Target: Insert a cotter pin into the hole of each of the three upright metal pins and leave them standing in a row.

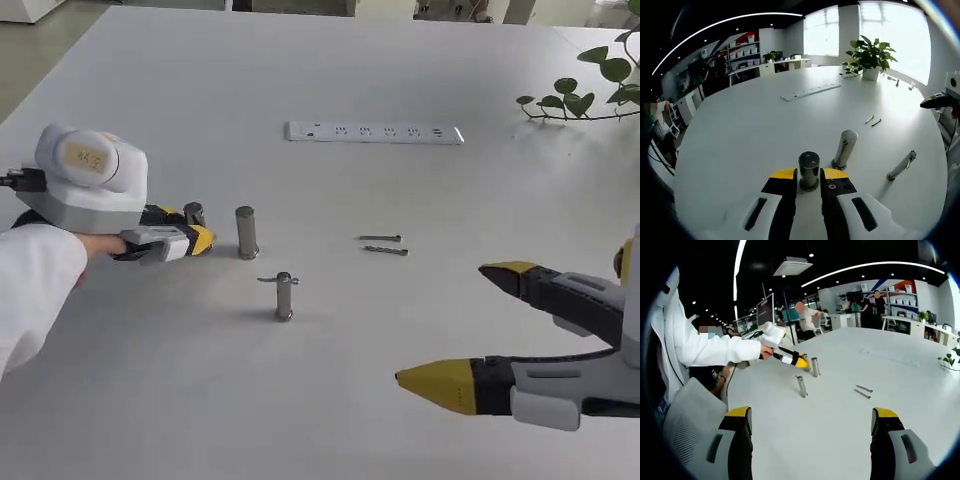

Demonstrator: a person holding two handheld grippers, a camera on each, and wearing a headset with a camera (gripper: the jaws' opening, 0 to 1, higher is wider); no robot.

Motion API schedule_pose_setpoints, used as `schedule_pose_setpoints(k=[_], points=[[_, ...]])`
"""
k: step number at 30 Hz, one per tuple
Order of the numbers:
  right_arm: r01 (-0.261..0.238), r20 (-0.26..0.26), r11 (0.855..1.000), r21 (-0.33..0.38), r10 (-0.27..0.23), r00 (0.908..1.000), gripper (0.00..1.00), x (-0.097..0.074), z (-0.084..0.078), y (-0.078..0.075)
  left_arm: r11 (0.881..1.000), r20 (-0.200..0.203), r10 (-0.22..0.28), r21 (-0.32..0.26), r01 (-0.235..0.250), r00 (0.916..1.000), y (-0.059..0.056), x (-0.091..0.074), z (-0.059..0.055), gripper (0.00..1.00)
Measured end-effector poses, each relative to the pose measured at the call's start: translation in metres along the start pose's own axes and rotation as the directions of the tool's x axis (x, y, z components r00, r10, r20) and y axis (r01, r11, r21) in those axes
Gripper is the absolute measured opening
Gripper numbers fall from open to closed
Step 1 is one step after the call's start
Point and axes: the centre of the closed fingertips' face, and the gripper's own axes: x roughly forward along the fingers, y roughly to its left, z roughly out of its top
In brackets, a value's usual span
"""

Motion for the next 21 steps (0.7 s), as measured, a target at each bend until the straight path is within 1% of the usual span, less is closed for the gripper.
schedule_pose_setpoints(k=[1,3,4,5,6,7,10,13,14,15,16,18,20,21], points=[[-0.001,0.002,1.000,-0.002,0.001,1.0000,0.96,0.000,0.001,0.000,1.000,-0.001,0.001,0.001,-0.001,1.0000,0.000,0.000,0.000,0.13],[-0.003,0.005,1.000,0.000,0.003,1.0000,0.97,0.001,0.002,0.000,1.000,-0.004,-0.004,-0.008,0.004,1.0000,0.000,0.000,-0.001,0.12],[-0.004,0.005,1.000,0.001,0.004,1.0000,0.97,0.000,0.002,0.001,0.999,0.001,-0.009,-0.032,0.009,1.0000,0.000,-0.002,0.000,0.12],[-0.006,0.004,1.000,0.000,0.006,1.0000,0.97,0.001,0.002,0.001,0.999,0.002,-0.012,-0.038,0.012,0.9999,0.000,-0.002,0.000,0.12],[-0.007,0.003,1.000,-0.002,0.007,1.0000,0.97,0.000,0.001,0.002,0.999,0.002,-0.009,-0.036,0.009,1.0000,0.000,-0.002,0.000,0.12],[-0.009,0.002,1.000,-0.003,0.009,1.0000,0.97,0.000,0.001,0.002,1.000,-0.001,0.002,-0.010,-0.002,1.0000,0.002,-0.003,0.000,0.11],[-0.011,-0.002,1.000,-0.005,0.011,0.9999,0.96,0.000,0.001,0.004,1.000,-0.006,0.019,-0.002,-0.019,0.9998,0.004,-0.004,-0.001,0.11],[-0.012,-0.001,1.000,-0.009,0.012,0.9999,0.96,0.000,0.002,0.005,1.000,-0.014,0.022,0.006,-0.022,0.9997,0.004,-0.007,-0.001,0.11],[-0.012,0.002,1.000,-0.011,0.013,0.9999,0.96,0.000,0.002,0.005,1.000,-0.009,0.029,0.004,-0.029,0.9995,0.005,-0.008,0.001,0.10],[-0.013,0.004,1.000,-0.012,0.013,0.9999,0.96,0.000,0.003,0.005,0.999,0.000,0.038,-0.012,-0.038,0.9993,0.005,-0.010,0.004,0.10],[-0.012,0.005,1.000,-0.013,0.012,0.9999,0.96,0.000,0.004,0.006,0.999,0.004,0.039,-0.014,-0.039,0.9992,0.005,-0.013,0.007,0.10],[-0.009,0.007,1.000,-0.016,0.009,0.9999,0.96,-0.001,0.004,0.006,0.999,0.022,0.047,0.002,-0.047,0.9987,0.004,-0.019,0.014,0.10],[-0.007,0.007,1.000,-0.015,0.007,0.9999,0.96,-0.001,0.004,0.006,0.999,0.032,0.050,0.006,-0.050,0.9982,0.002,-0.025,0.020,0.10],[-0.008,0.008,1.000,-0.015,0.008,0.9999,0.96,-0.001,0.004,0.006,0.998,0.041,0.058,0.007,-0.059,0.9975,0.001,-0.031,0.024,0.10]])
